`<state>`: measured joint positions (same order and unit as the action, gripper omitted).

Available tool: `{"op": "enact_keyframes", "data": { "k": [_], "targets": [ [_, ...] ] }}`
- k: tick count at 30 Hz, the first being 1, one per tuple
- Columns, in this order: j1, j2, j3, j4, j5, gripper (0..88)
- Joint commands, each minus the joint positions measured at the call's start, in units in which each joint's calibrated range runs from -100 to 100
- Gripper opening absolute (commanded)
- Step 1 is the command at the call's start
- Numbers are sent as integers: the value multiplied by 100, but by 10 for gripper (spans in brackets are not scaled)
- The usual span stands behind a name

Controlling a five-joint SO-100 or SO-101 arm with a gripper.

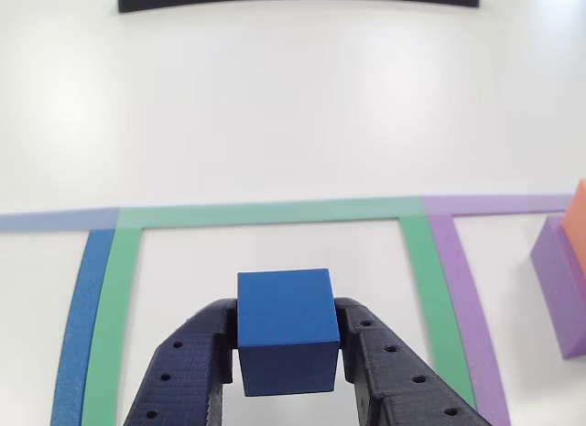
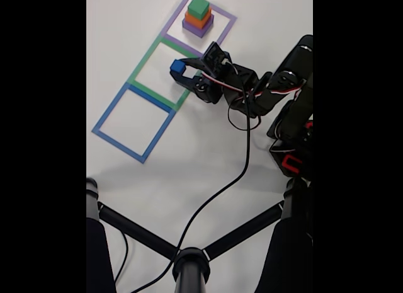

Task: Tower of hanoi

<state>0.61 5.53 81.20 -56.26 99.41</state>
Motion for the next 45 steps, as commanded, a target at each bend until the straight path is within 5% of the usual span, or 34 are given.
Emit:
{"op": "enact_keyframes", "data": {
  "k": [1,31,40,45],
  "targets": [
    [-88,529,-455,-521,59,33],
    [-111,1971,-928,-1444,59,144],
    [-96,1274,-737,-1298,59,164],
    [-96,-168,-428,-287,59,145]
  ]
}}
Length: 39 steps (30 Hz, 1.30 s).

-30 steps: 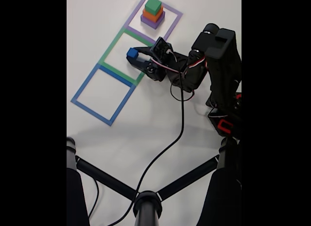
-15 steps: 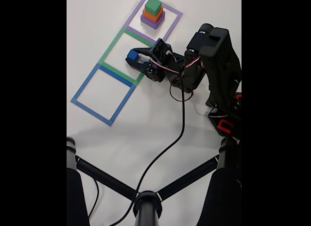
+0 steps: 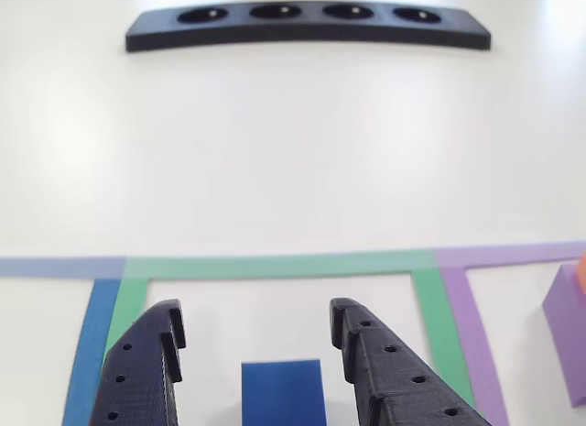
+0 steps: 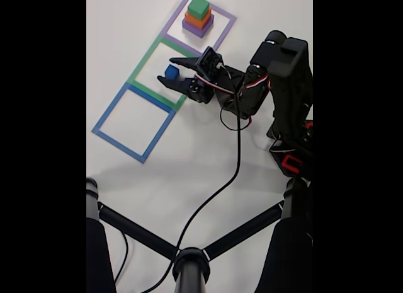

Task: Tower of hanoi

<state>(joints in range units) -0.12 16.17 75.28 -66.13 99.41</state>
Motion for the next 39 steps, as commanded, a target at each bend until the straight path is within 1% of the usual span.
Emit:
{"op": "enact_keyframes", "data": {
  "k": [1,5,7,11,15,20,23,29,32,36,39],
  "targets": [
    [-14,-1537,218,976,59,132],
    [39,-2923,400,2376,59,42],
    [100,-3700,509,3258,59,1],
    [367,-5271,627,5282,59,1],
    [695,-6585,318,7257,59,1],
    [1175,-7218,-1172,9903,59,1],
    [1396,-7258,-2299,11190,59,1],
    [1785,-7202,-4143,12979,59,1],
    [1983,-7105,-4916,13667,59,2],
    [2189,-7081,-5425,14177,59,11],
    [2258,-7114,-5316,14153,59,65]
  ]
}}
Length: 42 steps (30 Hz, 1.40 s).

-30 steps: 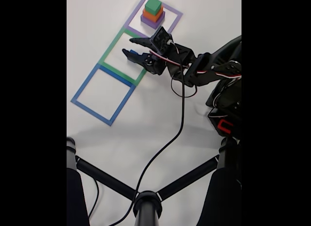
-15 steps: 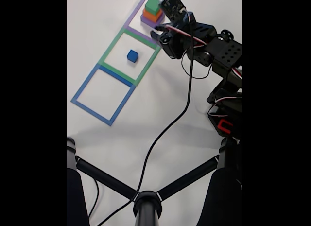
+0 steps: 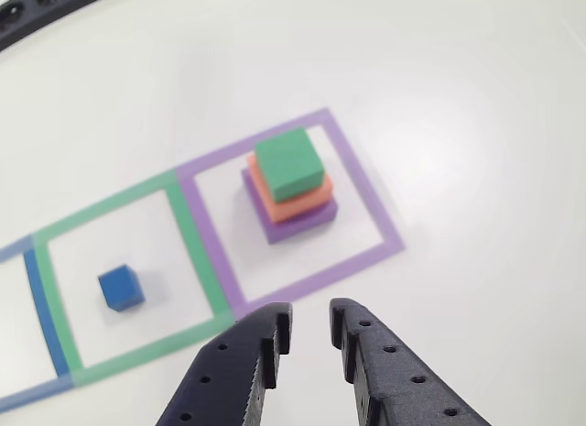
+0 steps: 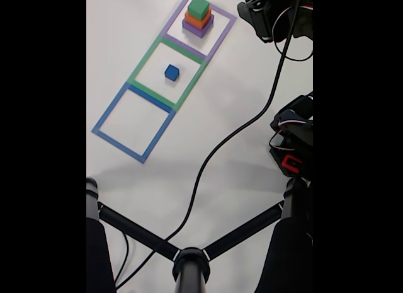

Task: Tower of hanoi

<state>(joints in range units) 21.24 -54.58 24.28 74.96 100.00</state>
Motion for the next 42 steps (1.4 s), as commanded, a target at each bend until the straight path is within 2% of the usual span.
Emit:
{"op": "enact_keyframes", "data": {
  "k": [1,4,9,18,22,30,42],
  "targets": [
    [144,-55,-79,-54,0,87],
    [243,-231,593,-612,0,141],
    [426,-616,2247,-2134,0,208],
    [579,-335,3992,-4457,0,243],
    [556,170,4646,-5914,0,266],
    [441,1444,5318,-8455,0,282],
    [457,3375,5355,-10891,0,288]
  ]
}}
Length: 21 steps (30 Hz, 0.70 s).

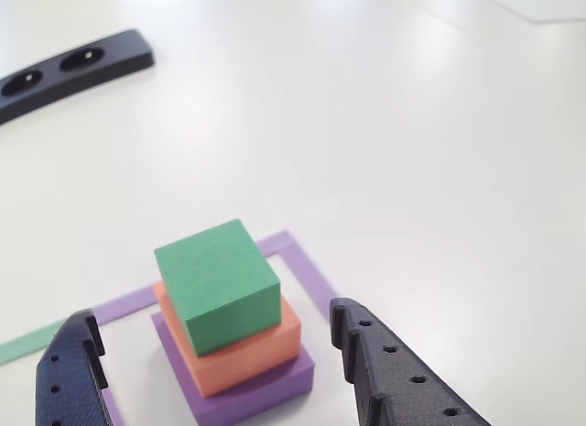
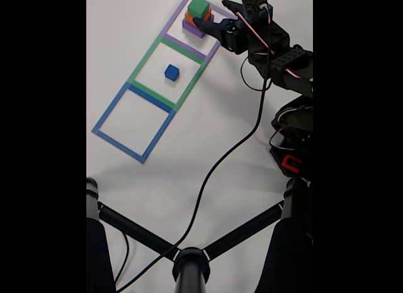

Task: Tower of hanoi

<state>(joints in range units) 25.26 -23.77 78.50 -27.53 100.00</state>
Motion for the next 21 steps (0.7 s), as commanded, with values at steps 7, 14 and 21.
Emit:
{"op": "enact_keyframes", "data": {
  "k": [7,14,21],
  "targets": [
    [345,526,-31,-732,0,331],
    [292,694,-131,-796,0,398],
    [216,1239,-531,-1088,0,402]
  ]
}}
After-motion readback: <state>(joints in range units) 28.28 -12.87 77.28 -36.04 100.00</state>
